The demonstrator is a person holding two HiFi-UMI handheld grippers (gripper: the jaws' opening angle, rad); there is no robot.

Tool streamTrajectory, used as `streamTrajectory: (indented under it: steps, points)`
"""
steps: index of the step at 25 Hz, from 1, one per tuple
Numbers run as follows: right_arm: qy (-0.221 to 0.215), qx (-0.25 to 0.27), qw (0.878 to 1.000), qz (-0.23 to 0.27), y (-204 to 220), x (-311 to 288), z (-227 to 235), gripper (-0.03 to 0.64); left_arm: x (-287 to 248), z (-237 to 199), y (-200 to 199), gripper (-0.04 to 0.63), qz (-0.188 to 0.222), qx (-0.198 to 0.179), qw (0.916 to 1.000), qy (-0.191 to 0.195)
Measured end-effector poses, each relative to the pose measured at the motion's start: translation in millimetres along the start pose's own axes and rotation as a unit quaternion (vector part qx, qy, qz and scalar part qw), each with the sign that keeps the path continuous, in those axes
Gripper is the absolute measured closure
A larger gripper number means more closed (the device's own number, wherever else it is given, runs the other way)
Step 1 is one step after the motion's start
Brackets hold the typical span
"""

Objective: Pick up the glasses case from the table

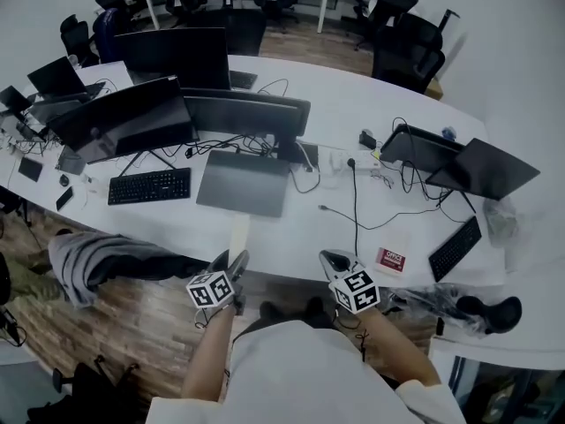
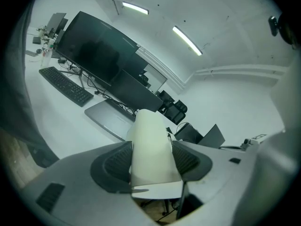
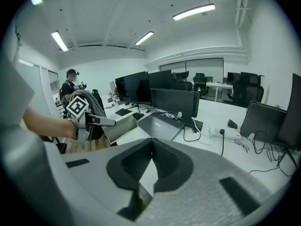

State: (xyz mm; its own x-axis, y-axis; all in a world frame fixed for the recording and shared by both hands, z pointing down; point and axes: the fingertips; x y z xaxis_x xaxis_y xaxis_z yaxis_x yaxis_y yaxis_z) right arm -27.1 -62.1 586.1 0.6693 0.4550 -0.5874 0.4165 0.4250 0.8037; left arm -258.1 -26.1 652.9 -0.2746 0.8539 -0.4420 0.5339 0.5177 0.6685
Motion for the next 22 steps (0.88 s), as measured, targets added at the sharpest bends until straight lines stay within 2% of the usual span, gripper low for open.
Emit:
streamTrajectory:
  steps: [7, 14, 22]
  points:
    - [-0.023, 0.009, 1.0, 0.017, -17, 21, 16, 0.617, 30, 27, -17, 0.332, 0.038, -0.004, 0.9992, -0.013]
    - [-0.045, 0.024, 0.998, 0.047, -32, 45, 31, 0.617, 57, 76, -38, 0.332, 0.086, -0.018, 0.9962, 0.001]
    - [-0.066, 0.032, 0.994, 0.081, -47, 78, 42, 0.617, 82, 122, -54, 0.333, 0.119, -0.038, 0.9921, 0.013]
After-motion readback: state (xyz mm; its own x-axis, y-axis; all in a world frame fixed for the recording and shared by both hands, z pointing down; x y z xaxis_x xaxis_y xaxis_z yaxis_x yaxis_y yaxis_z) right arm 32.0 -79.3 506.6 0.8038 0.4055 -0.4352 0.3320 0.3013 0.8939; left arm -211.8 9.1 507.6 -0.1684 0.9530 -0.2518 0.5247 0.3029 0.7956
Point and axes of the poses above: the fingertips, and each gripper's own axes: x backward along the fingers, z to its right, y out of its underside
